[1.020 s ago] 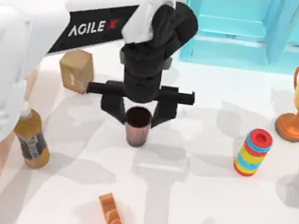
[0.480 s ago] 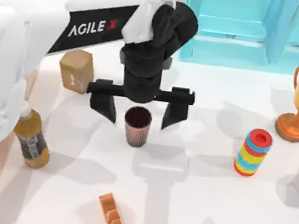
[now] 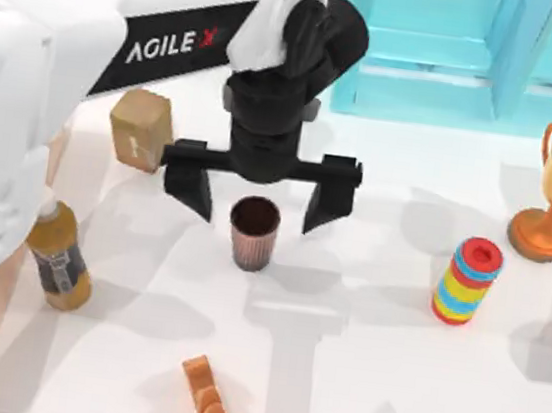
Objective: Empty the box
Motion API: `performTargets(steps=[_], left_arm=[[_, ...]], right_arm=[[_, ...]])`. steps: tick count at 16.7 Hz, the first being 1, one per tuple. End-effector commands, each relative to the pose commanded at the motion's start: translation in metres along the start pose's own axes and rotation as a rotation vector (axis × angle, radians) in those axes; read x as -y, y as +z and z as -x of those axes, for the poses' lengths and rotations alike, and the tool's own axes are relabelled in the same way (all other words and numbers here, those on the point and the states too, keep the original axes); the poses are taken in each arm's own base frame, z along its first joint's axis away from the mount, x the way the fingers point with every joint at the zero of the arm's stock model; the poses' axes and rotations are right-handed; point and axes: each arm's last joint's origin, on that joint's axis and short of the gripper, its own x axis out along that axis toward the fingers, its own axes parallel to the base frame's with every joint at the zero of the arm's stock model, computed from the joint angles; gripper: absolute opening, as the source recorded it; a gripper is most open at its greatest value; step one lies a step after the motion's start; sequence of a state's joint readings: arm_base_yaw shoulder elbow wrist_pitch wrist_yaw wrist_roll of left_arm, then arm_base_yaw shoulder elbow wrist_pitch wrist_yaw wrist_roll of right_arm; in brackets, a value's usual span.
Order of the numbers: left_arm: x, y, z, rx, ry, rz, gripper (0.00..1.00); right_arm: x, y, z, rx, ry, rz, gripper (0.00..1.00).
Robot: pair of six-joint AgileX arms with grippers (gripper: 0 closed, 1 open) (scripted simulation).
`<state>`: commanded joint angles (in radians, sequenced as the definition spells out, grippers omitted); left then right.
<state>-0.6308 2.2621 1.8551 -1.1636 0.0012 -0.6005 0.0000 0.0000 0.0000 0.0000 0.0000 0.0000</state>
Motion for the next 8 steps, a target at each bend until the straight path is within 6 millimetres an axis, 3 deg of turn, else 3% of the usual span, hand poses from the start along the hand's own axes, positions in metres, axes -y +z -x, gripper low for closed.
performTargets(steps=[8], left_arm=[[0.001,0.001,0.075,-0.001,0.000,-0.001,1.00]], right_arm=[[0.000,0.000,0.000,0.000,0.000,0.000,1.00]])
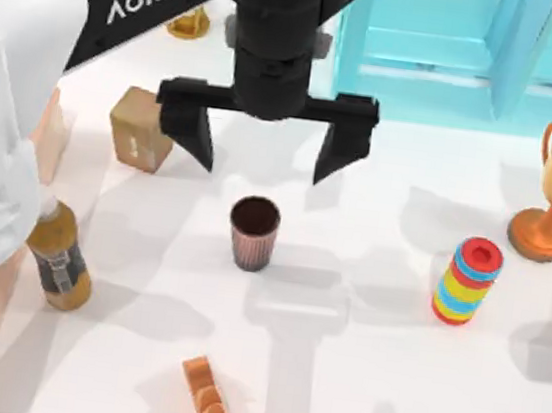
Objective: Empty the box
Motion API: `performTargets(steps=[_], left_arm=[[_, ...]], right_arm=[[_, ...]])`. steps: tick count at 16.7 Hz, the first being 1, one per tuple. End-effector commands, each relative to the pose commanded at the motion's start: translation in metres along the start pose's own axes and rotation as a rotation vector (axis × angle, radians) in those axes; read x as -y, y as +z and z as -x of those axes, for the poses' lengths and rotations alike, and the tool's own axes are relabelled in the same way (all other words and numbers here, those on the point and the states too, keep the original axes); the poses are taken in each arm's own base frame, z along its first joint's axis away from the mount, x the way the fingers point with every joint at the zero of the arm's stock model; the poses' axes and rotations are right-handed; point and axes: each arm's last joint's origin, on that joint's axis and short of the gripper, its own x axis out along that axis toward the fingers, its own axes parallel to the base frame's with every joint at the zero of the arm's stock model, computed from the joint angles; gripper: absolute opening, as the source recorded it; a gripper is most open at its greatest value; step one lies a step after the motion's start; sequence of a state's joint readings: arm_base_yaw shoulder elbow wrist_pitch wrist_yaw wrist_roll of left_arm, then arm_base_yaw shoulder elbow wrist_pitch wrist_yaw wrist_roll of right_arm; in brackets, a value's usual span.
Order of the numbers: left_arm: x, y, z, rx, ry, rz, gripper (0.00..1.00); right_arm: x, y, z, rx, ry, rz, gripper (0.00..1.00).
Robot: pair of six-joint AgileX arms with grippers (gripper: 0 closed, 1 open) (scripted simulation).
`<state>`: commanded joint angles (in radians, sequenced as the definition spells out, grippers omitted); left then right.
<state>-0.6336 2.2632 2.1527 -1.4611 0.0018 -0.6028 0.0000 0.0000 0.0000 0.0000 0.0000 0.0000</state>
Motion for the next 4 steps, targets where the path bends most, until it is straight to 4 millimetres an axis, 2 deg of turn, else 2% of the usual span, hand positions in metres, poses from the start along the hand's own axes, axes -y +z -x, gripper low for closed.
performTargets(steps=[2,4], left_arm=[[-0.0021,-0.0018,0.0138,0.003,0.000,0.001,1.00],[-0.0029,-0.0025,0.0178,0.004,-0.001,0.001,1.00]], right_arm=[[0.0000,0.0000,0.0000,0.000,0.000,0.000,1.00],[0.0000,0.0000,0.0000,0.000,0.000,0.000,1.00]])
